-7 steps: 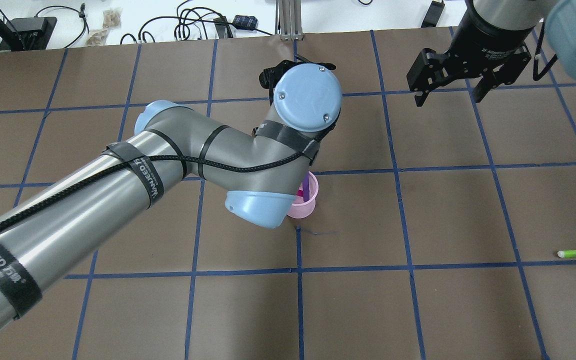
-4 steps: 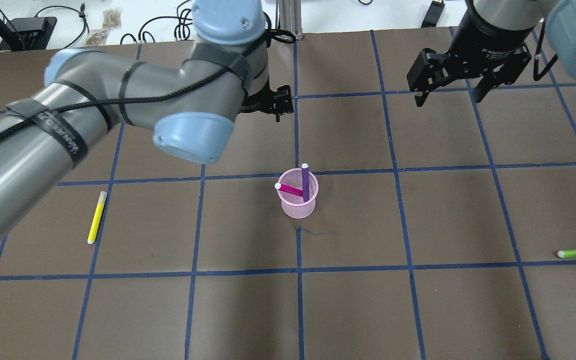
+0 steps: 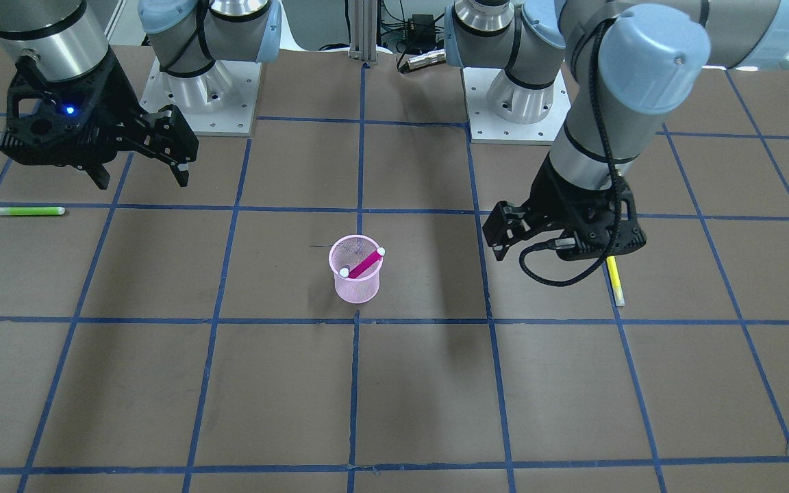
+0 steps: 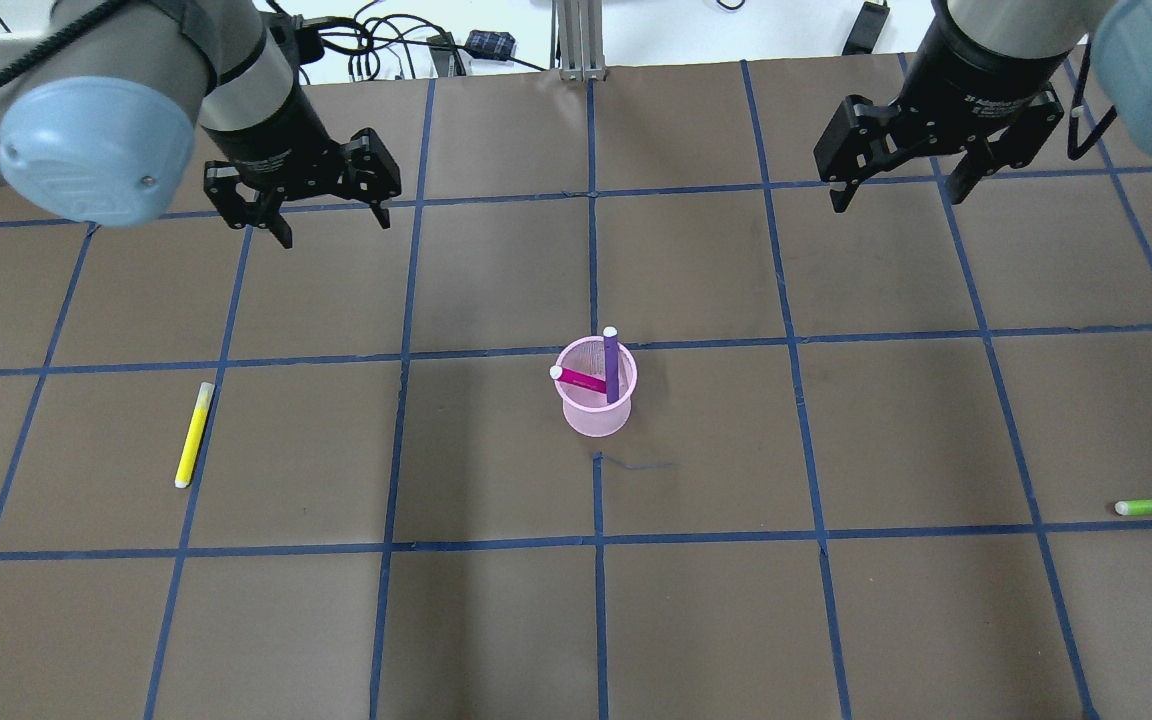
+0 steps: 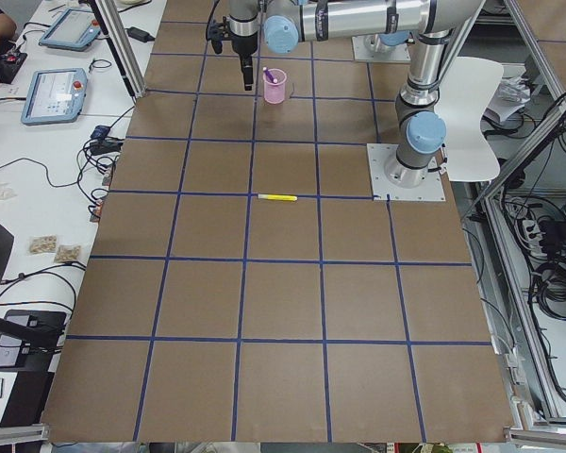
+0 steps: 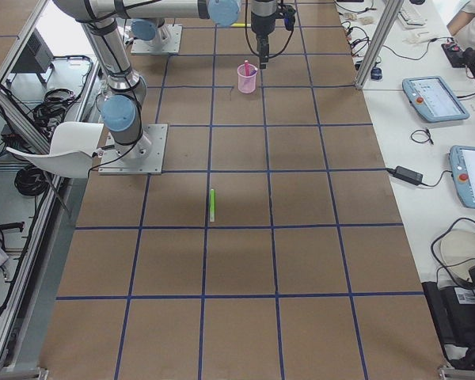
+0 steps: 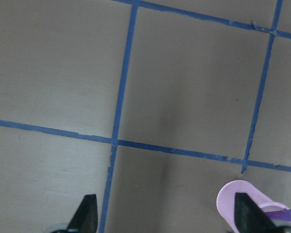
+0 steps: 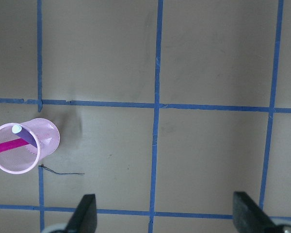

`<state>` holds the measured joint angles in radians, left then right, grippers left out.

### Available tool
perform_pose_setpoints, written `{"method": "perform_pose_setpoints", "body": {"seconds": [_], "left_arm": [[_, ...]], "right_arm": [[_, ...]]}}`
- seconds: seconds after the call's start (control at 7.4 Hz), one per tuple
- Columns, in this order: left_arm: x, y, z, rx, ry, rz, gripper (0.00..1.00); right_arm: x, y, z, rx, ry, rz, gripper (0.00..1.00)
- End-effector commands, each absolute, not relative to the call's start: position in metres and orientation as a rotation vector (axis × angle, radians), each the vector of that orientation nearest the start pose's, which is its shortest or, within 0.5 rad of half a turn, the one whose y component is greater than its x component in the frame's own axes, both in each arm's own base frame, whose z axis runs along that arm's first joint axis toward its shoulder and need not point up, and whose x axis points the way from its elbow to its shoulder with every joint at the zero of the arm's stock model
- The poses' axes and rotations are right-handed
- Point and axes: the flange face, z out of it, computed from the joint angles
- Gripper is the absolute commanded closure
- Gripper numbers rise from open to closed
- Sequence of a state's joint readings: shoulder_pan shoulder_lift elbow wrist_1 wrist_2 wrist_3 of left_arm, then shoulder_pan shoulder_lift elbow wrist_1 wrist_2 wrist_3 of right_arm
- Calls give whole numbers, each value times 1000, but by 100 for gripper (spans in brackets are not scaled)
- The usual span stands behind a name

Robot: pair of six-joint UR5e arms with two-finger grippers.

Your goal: Insert purple and pink pens into pink cup

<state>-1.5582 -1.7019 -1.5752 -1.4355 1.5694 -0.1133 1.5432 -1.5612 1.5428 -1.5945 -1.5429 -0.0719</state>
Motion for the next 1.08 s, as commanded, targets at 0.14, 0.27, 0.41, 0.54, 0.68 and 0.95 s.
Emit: {"method": "perform_pose_setpoints", "body": {"seconds": [0.14,0.27,0.41,0.54,0.68,0.95], "left_arm": [[-84,-501,473,-17,3107,102,0],[-85,-493,475,-20,3110,107,0],[-88,-489,466,-34,3111,123,0],[-89,-486,462,-29,3110,132,0],[-90,-485,463,-32,3117,127,0],[-89,-484,465,-29,3108,123,0]], "right_arm": [[122,-504,499,-63,3115,-69,0],[123,-503,499,-65,3115,-69,0],[123,-503,499,-65,3115,-66,0],[122,-504,499,-63,3115,-69,0],[122,-503,498,-63,3115,-64,0],[123,-503,498,-65,3115,-64,0]]}}
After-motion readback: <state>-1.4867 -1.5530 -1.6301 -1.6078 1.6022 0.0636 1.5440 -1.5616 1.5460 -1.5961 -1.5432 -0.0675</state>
